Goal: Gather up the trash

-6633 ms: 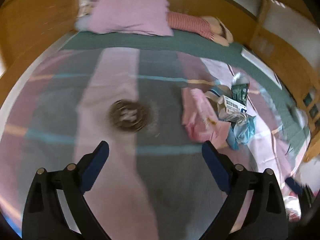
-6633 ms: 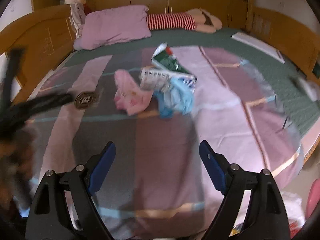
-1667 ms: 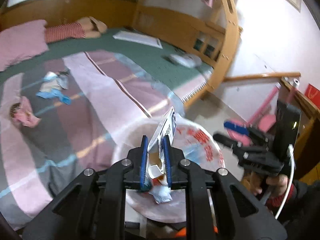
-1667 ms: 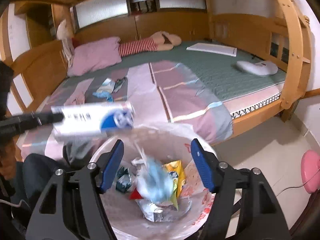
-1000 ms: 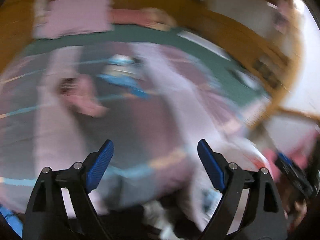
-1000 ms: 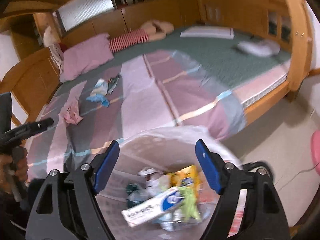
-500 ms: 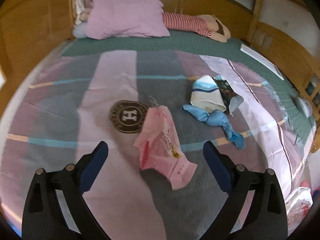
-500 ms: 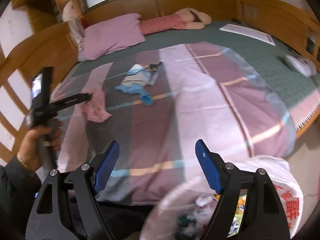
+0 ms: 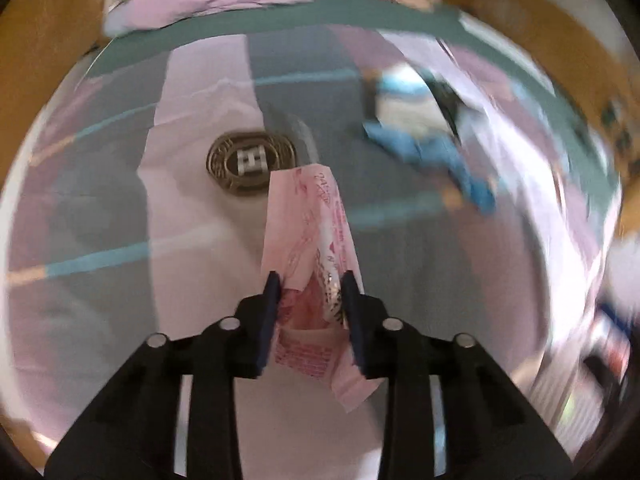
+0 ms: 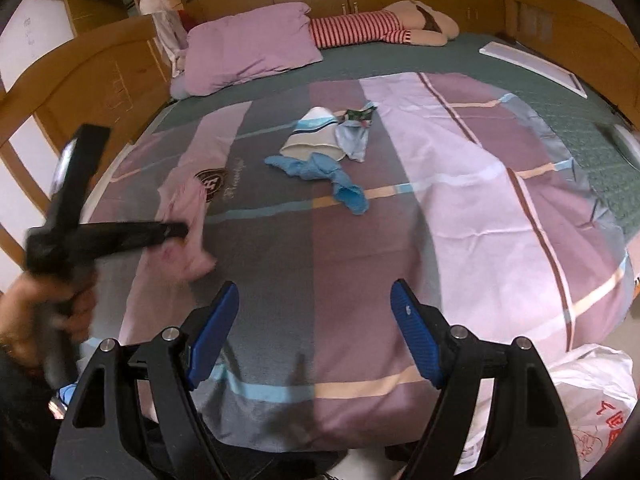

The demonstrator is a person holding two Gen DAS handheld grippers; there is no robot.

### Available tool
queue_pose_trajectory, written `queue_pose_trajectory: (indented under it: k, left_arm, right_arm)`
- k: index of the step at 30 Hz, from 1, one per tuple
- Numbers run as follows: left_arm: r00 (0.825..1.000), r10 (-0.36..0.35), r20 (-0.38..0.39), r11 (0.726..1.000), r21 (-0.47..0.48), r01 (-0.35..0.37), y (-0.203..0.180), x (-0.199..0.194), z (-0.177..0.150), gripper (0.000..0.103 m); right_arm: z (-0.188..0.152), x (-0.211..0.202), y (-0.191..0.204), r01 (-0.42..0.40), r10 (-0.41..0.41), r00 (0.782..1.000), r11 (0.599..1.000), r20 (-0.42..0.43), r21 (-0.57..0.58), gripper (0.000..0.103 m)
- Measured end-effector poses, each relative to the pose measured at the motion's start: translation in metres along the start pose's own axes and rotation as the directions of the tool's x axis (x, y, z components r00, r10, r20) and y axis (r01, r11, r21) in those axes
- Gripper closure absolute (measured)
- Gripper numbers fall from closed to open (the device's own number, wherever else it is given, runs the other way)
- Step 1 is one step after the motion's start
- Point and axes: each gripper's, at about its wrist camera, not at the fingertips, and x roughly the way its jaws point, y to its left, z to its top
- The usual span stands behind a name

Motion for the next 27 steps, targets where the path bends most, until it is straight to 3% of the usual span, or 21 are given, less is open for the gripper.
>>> queue_pose_trajectory:
  k: [2,4,6,8,11,13,16,18,20,22,23,25,26,27]
  left_arm:
    - [0.994,0.086,0.061,0.993,0.075,-0.09,-0.009,-0.015,-0.006,0.021]
    - [0.98,0.147,0.132,0.983,0.089,-0.159,-0.012,-0.028,-0.006,0.008]
    - [0.975,0.114,0.191,0.987,0.087,-0.133,-0.014,-0.043,-0.001,0.008]
    - [0.966,0.039,0.257,0.997,0.05,-0.054,-0.015,-0.053,0.015,0.007]
    - [0.964,-0.044,0.262,0.998,-0.025,0.052,-0.021,-0.043,0.054,0.004]
    - [0.97,-0.091,0.226,0.994,-0.043,0.104,-0.033,-0.019,0.088,0.004]
    - [0.985,-0.082,0.15,0.996,-0.017,0.086,-0.063,0.037,0.141,0.004]
    - [0.99,-0.065,0.122,0.996,-0.06,0.072,-0.076,0.072,0.174,0.004]
    - [0.985,-0.127,0.115,0.98,-0.14,0.143,-0.083,0.097,0.204,0.004]
    - [0.988,-0.136,0.075,0.968,-0.2,0.148,-0.087,0.121,0.221,0.004]
    - [0.996,-0.087,0.012,0.975,-0.205,0.087,-0.092,0.136,0.225,0.004]
    - [0.996,0.003,-0.087,0.99,-0.141,-0.016,-0.103,0.159,0.221,0.004]
    - [0.989,0.012,-0.148,0.997,-0.079,-0.024,-0.108,0.172,0.212,0.007]
    - [0.99,-0.023,-0.142,0.996,-0.092,0.01,-0.105,0.173,0.205,0.009]
  right_arm:
    - [-0.003,0.004,0.0,-0.022,0.022,1.0,1.0,-0.019,0.004,0.026]
    - [-0.006,0.006,-0.001,-0.033,0.034,0.999,0.999,-0.027,0.018,0.026]
    - [-0.009,0.005,-0.006,-0.038,0.039,0.999,0.999,-0.029,0.038,0.026]
    - [-0.009,0.005,-0.01,-0.038,0.039,0.999,0.998,-0.03,0.052,0.026]
    - [-0.007,0.006,-0.018,-0.019,0.021,0.999,0.998,-0.03,0.058,0.026]
    - [-0.007,0.007,-0.024,0.002,0.0,1.0,0.998,-0.031,0.064,0.026]
    - [-0.011,0.006,-0.03,0.019,-0.015,0.999,0.997,-0.043,0.074,0.026]
    - [-0.018,0.005,-0.032,0.019,-0.013,0.998,0.996,-0.064,0.086,0.026]
    - [-0.023,0.006,-0.036,0.022,-0.014,0.997,0.994,-0.08,0.103,0.026]
    - [-0.027,0.008,-0.041,0.026,-0.015,0.996,0.992,-0.091,0.126,0.026]
    - [-0.028,0.01,-0.042,0.026,-0.014,0.995,0.991,-0.096,0.128,0.026]
    - [-0.027,0.012,-0.043,0.024,-0.01,0.995,0.991,-0.101,0.131,0.026]
    - [-0.027,0.011,-0.043,0.016,-0.003,0.995,0.991,-0.099,0.132,0.026]
    - [-0.026,0.009,-0.042,0.008,0.003,0.996,0.991,-0.088,0.13,0.026]
